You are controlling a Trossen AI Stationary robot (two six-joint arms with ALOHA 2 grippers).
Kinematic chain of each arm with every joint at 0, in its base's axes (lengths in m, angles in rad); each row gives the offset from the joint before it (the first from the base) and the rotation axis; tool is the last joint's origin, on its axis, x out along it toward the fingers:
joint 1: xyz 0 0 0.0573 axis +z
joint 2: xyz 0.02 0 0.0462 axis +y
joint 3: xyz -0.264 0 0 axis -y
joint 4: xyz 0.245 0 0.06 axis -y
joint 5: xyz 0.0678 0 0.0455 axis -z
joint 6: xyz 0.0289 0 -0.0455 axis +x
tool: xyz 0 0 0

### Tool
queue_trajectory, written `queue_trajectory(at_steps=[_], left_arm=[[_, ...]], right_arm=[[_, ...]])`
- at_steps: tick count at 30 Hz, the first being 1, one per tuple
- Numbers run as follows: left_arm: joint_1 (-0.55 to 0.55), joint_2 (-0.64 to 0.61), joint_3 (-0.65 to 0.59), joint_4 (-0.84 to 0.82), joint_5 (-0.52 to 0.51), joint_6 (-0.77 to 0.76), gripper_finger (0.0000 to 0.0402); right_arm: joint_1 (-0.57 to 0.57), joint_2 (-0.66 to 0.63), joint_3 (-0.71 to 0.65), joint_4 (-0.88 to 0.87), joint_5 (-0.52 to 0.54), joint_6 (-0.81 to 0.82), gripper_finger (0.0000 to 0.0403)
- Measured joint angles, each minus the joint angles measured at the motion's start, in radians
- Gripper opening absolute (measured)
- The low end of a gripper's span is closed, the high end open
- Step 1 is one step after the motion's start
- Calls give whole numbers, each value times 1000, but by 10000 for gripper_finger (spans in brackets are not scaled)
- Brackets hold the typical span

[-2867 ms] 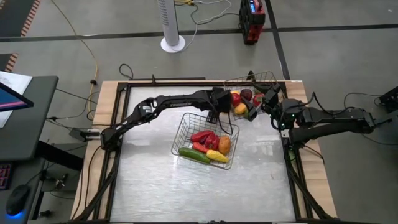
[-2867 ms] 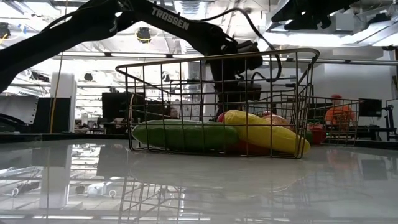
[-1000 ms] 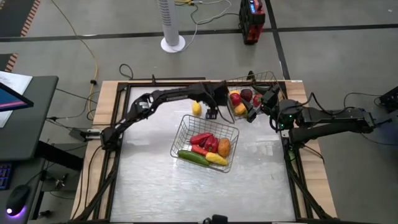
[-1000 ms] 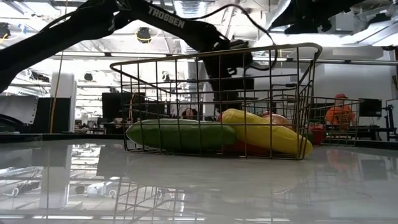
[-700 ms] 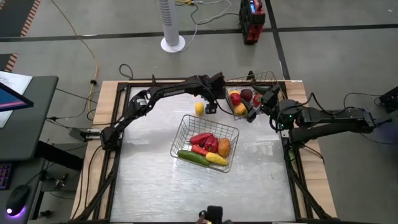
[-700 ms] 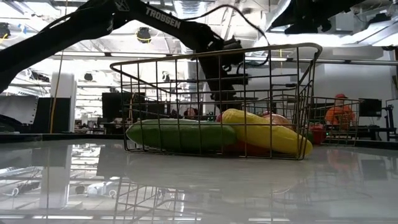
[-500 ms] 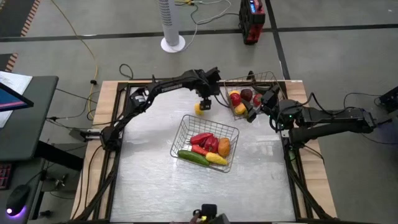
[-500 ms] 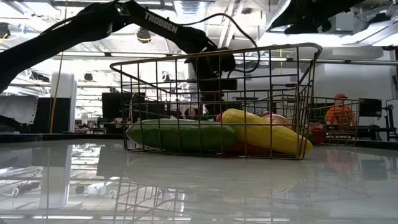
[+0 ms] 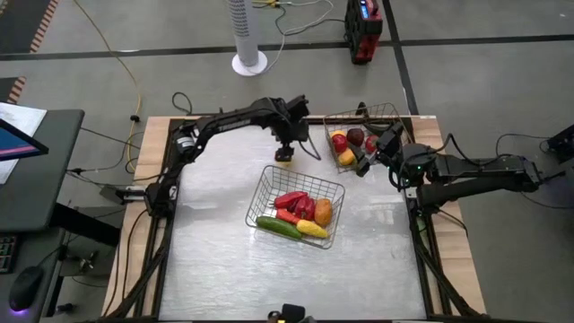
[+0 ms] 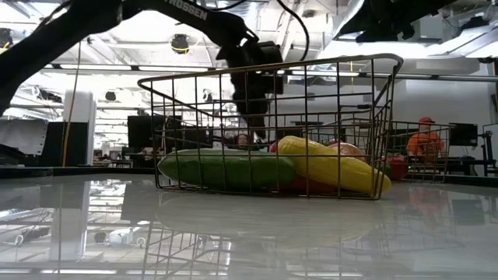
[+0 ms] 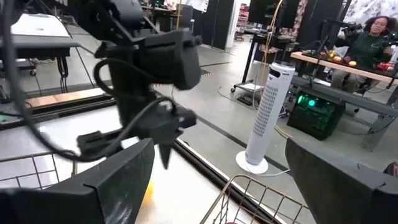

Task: Sort produce into baskets
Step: Put the yellow lemon into the right wire basket

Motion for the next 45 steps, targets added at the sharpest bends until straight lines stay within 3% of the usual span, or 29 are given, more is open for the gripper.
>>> queue_trajectory(at_steps=[10,17,25,29,35,45], left_arm=[[-5,-32,-132,-17,-54,257,267],[-8,-32,-147,4,-62,286,267],[-8,-32,-147,4,-74,583,267],[-9,-32,-147,3,-84,608,267],[-14,-32,-147,6,-80,764,267],[-58,-7,-202,75,-99,820,267]], right_arm=[[0,0,0,34,0,-2,388],[0,0,0,31,0,-6,388],[0,0,0,31,-21,-7,388],[0,0,0,31,-22,-7,388],[0,0,0,31,-23,-6,388],[0,0,0,31,-23,-7,388]])
